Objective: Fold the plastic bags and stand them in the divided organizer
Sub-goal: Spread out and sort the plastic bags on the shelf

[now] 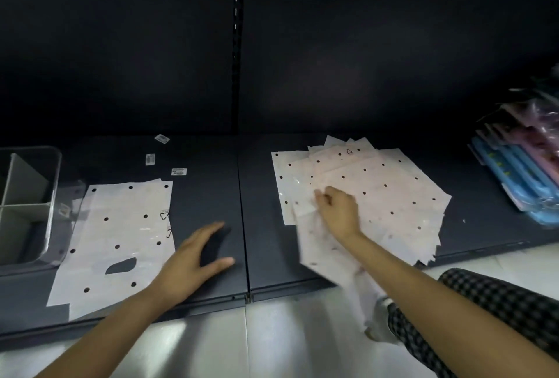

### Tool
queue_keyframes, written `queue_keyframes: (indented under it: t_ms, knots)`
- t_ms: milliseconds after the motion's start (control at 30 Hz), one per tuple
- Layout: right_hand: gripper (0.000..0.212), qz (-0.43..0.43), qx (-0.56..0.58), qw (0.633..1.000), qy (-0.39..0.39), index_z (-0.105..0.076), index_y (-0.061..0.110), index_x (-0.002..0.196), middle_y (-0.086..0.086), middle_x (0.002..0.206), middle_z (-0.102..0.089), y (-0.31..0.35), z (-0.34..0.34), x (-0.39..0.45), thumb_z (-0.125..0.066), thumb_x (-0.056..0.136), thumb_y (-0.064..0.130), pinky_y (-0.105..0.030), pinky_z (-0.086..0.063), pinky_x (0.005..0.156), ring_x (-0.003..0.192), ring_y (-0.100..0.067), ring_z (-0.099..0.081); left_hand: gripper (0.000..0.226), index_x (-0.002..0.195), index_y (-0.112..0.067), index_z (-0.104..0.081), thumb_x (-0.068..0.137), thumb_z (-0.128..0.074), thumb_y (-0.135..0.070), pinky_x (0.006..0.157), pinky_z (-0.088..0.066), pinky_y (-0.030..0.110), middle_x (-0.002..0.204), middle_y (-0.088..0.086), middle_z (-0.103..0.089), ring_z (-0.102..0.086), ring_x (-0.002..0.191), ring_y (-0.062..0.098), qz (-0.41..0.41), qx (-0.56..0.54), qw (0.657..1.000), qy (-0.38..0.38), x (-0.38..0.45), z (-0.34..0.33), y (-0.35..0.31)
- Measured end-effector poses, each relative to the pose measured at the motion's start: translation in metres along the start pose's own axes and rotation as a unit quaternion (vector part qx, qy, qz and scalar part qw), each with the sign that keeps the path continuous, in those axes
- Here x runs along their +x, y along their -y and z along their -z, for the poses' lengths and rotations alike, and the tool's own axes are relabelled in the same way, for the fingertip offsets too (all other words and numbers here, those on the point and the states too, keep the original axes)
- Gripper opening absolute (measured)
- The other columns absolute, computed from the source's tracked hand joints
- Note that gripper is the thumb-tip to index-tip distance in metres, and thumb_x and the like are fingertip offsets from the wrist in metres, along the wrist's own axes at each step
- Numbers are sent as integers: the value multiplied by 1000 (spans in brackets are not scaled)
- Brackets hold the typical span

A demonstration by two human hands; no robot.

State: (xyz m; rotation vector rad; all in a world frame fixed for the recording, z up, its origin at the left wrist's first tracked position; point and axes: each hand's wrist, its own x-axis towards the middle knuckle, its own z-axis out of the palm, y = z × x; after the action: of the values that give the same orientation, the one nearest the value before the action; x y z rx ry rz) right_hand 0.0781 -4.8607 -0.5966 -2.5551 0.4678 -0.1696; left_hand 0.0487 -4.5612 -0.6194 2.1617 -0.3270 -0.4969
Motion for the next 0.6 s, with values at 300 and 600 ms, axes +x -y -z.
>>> queue_keyframes:
  t_ms: [300,600]
  knots:
    - [22,-25,257,952,163,-65,16,105,-1,107,-67,67,-57,-11,-53,94,31,-21,-46,88,101,-17,-62,69,135,-14,-39,76,-73,0,81,-52,47,123,9,-59,-59,108,32,168,-225,941,-191,39,-10,-23]
    - [62,-65,-218,971,74,-29,21,147,-4,155,-24,-105,7,10,-45,94,49,-36,-30,109,140,-26,-22,74,147,-21,-23,87,-64,-6,87,-40,43,126,27,-53,-51,110,46,192,-84,934,-288,60,29,13]
